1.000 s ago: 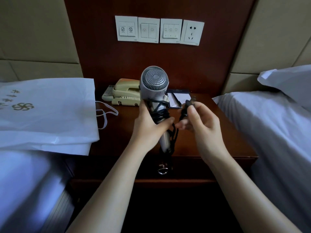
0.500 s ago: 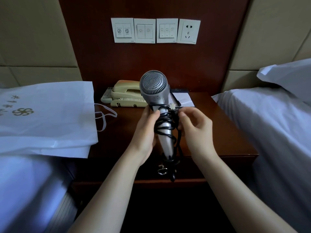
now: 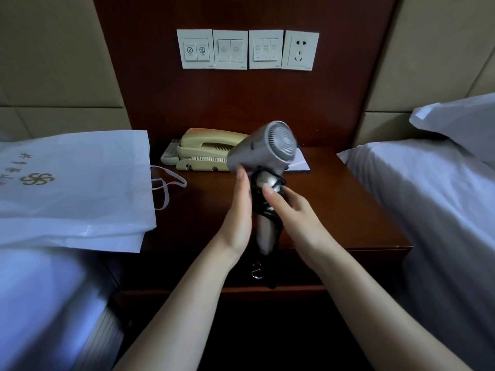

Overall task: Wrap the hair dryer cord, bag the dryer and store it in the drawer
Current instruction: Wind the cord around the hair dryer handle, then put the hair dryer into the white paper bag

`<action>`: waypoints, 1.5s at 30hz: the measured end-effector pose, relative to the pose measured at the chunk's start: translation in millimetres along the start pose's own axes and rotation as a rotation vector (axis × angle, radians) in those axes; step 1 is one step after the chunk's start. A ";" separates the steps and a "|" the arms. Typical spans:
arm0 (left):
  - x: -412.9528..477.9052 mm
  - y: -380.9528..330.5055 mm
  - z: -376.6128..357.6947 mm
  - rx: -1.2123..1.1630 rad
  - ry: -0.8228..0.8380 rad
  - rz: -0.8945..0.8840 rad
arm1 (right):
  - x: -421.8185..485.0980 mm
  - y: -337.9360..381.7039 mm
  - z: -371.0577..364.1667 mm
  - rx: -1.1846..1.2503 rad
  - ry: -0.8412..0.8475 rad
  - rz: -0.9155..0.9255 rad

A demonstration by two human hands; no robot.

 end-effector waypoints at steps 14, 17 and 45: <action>6.4 -5.7 14.8 0.207 -0.046 0.118 | 10.9 -8.9 6.8 0.117 -0.256 -0.134; -0.5 -23.5 37.3 0.520 -0.121 -0.009 | 13.5 -9.7 -1.5 0.192 -0.177 -0.210; 4.4 -50.4 199.1 1.625 -0.720 0.345 | 13.1 -27.4 15.6 0.257 -0.087 -0.295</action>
Point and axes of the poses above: each hand's wrist, its own x-axis towards the middle knuckle, its own z-axis out of the back of the hand, y = z × x, the point moved 2 cm from there along x, towards the middle knuckle, and after that the axes turned 11 degrees about -x, right-handed, at the moved point
